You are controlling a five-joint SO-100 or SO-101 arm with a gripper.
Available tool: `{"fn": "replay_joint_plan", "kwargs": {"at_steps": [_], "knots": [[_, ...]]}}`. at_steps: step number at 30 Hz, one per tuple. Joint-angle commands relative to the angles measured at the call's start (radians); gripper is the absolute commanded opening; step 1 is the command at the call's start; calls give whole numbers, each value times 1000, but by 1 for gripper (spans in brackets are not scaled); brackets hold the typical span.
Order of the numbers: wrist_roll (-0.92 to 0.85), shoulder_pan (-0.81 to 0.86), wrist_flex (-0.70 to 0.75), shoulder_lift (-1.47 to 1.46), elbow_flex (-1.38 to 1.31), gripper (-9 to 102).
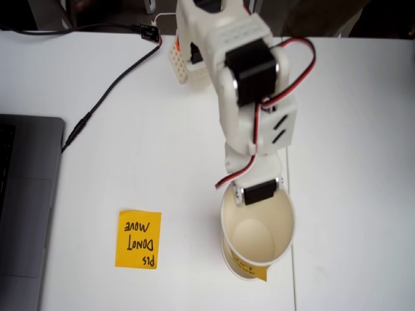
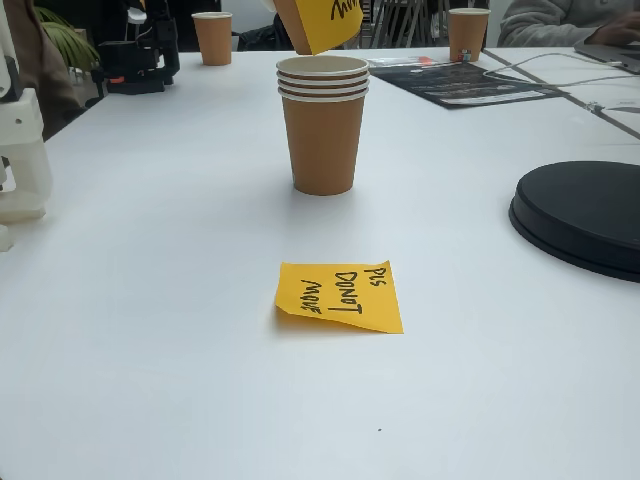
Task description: Pickup cup and make a pile of cup.
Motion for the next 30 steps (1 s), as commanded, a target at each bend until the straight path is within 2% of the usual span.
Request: {"fn": "replay_joint_plan", "kwargs": {"at_steps": [1,30], "knots": [[11,-3,-15,-12,-66,-7],[11,-3,-18,-11,2,-7]]}}
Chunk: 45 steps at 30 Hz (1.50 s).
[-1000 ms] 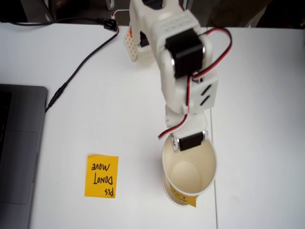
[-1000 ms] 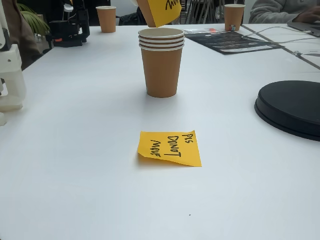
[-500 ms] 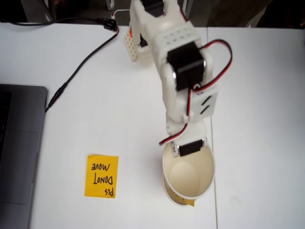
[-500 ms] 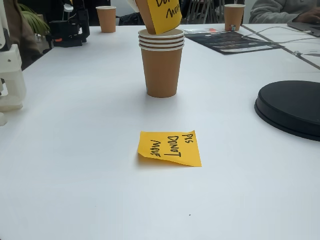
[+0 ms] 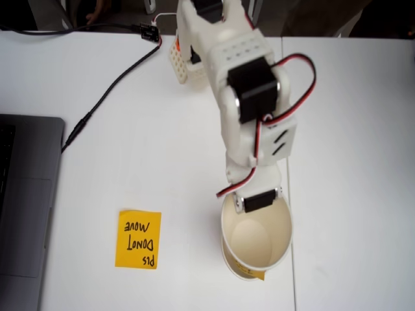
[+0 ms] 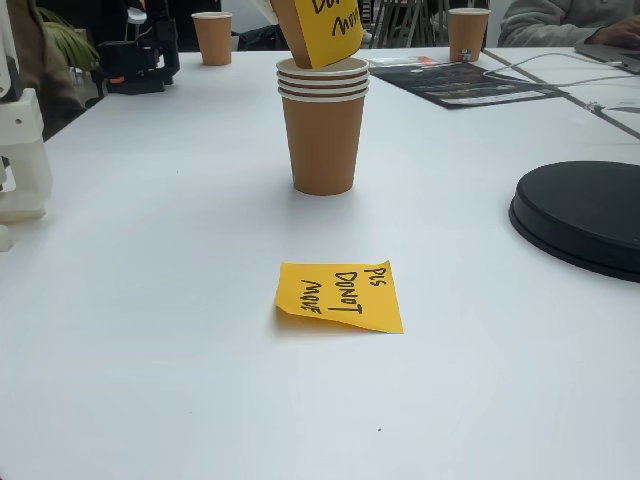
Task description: Pickup cup and make a pile of cup.
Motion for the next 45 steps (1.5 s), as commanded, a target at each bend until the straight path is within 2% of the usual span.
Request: {"fn": "replay_joint_plan", "kwargs": {"at_steps": [1,35,45], "knots": [[11,-3,-15,32,-5,-7],[9,-5,-11,18,14,-7],[9,-5,32,15,12,-7]]}}
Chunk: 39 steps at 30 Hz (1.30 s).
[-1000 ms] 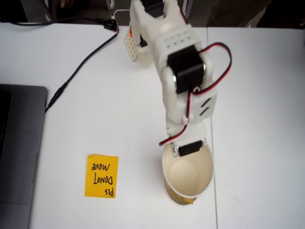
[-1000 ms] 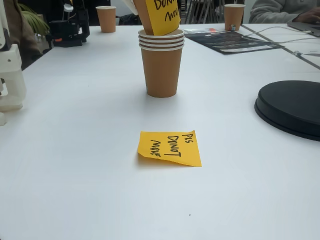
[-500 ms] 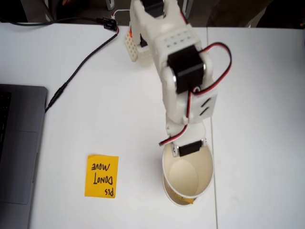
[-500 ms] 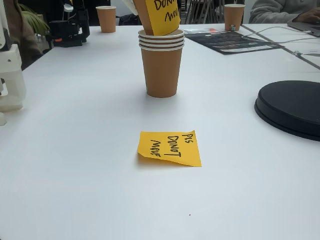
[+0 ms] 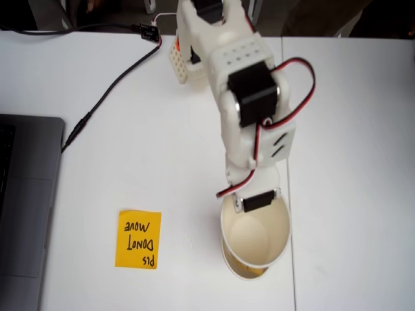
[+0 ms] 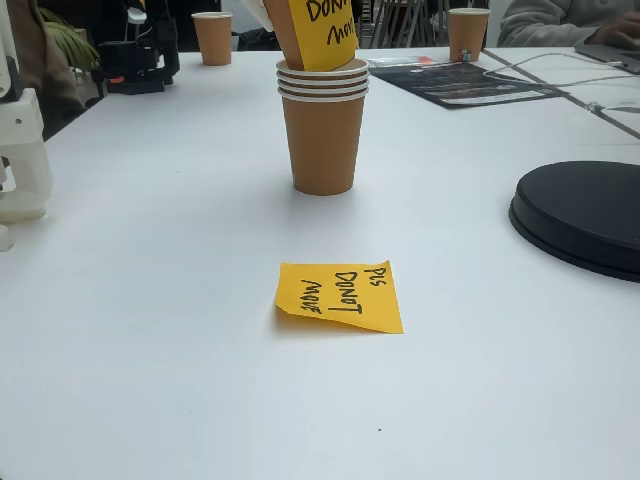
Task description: Pickup cup and make a pile of cup.
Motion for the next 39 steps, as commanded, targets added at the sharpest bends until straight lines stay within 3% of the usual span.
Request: {"fn": "replay_joint_plan", "kwargs": {"at_steps": [1,30,34,39], "knots": [[9,-5,12,15,-5,-7],[-3,-35,14,-98,-20,-5],[-5,-32,11,-109,-12,3],[8,-28,11,-109,-6,22]]}}
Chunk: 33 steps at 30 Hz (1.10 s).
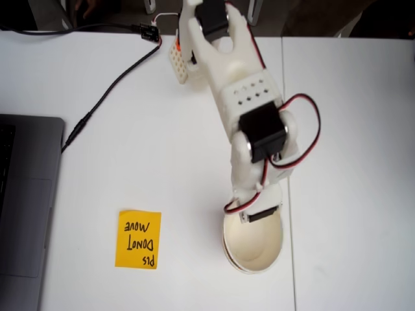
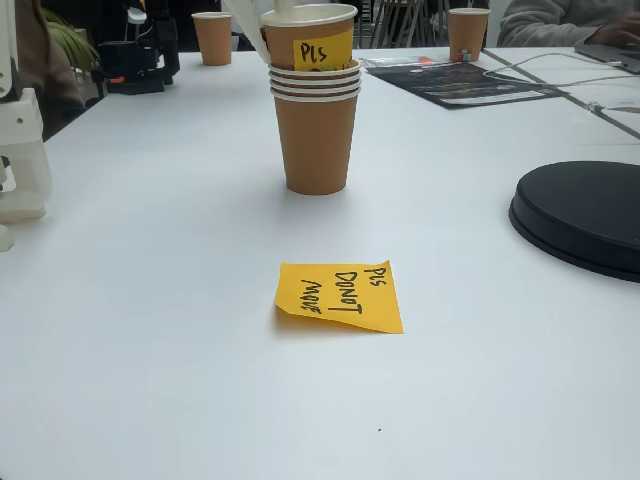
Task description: Pickup cup and make a pile of cup.
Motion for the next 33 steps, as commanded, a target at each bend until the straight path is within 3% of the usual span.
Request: {"fn": "replay_joint_plan", "kwargs": {"at_steps": [1,9,33], "knots": [[14,5,9,20,-6,26],[14,5,14,20,-5,45],[14,58,5,225,215,45]]}}
